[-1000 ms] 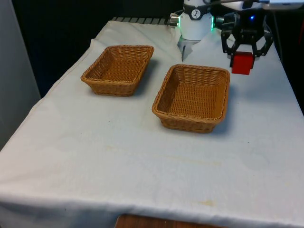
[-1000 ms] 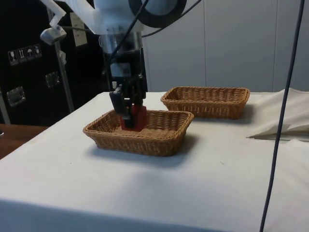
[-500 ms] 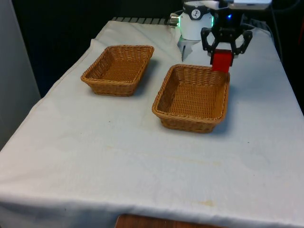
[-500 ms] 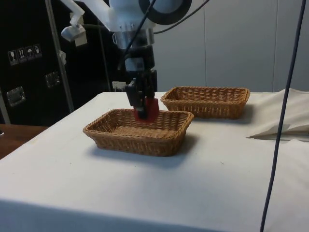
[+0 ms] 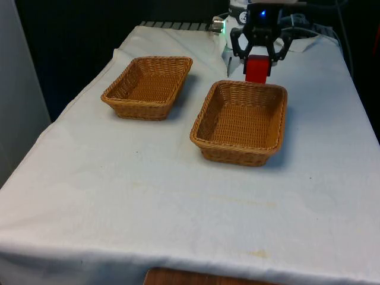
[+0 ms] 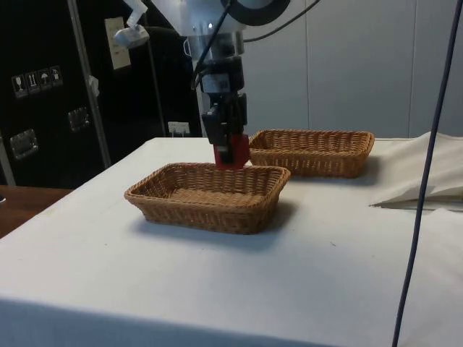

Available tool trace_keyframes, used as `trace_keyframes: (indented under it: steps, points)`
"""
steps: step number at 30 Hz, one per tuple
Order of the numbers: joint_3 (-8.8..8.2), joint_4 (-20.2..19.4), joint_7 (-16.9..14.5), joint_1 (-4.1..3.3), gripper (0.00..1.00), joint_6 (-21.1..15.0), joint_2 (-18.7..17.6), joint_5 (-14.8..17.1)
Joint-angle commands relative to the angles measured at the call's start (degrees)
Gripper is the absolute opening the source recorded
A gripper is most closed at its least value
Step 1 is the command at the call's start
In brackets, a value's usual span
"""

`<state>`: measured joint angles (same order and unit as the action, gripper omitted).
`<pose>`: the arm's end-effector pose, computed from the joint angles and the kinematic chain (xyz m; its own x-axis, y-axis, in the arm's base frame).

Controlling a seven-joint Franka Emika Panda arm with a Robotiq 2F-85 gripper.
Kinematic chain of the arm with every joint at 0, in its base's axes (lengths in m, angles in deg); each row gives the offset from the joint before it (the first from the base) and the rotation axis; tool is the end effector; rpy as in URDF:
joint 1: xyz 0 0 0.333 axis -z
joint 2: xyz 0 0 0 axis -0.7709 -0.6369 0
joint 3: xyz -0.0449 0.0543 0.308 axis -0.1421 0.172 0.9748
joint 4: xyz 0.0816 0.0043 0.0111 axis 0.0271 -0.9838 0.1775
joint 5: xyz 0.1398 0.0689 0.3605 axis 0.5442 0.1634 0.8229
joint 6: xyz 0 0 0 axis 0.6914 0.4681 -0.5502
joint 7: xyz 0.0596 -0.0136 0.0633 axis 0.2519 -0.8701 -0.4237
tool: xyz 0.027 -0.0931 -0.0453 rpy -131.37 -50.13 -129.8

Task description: Pick up the red cube and place it into the right basket.

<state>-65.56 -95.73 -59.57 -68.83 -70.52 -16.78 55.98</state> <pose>0.4944 0.0477 0.2896 0.9983 -0.0575 -0.0102 -0.0571 -0.9978 0.0325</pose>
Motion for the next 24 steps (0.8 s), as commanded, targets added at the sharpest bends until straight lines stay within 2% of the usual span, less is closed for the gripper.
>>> trace_keyframes:
  steps: [1, 7, 8, 9, 11, 17, 18, 19, 24]
  points:
    - [-0.34, -0.7, -1.3, 0.34, 0.02, -0.2, 0.7, 0.9]
    - [-2.75, -1.4, -4.2, 0.57, 0.02, -0.3, 1.0, 1.3]
    - [-2.81, -0.9, -3.3, 0.29, 0.02, 0.0, 0.4, 0.4]
    - [-3.04, -1.5, -4.5, 0.57, 0.02, -0.3, 1.0, 1.3]
    - [-3.72, -1.7, -5.5, 0.69, 0.02, -0.4, 1.0, 1.5]
    - [-6.42, -2.0, -8.7, 0.80, 0.02, -0.5, 0.7, 2.2]
    - [-6.59, -1.6, -7.8, 0.46, 0.02, -0.1, 0.4, 1.3]
    - [-6.82, -2.1, -9.2, 0.80, 0.02, -0.5, 0.6, 2.3]
    - [-9.05, -2.2, -12.0, 0.92, 0.02, -0.6, 0.3, 2.9]
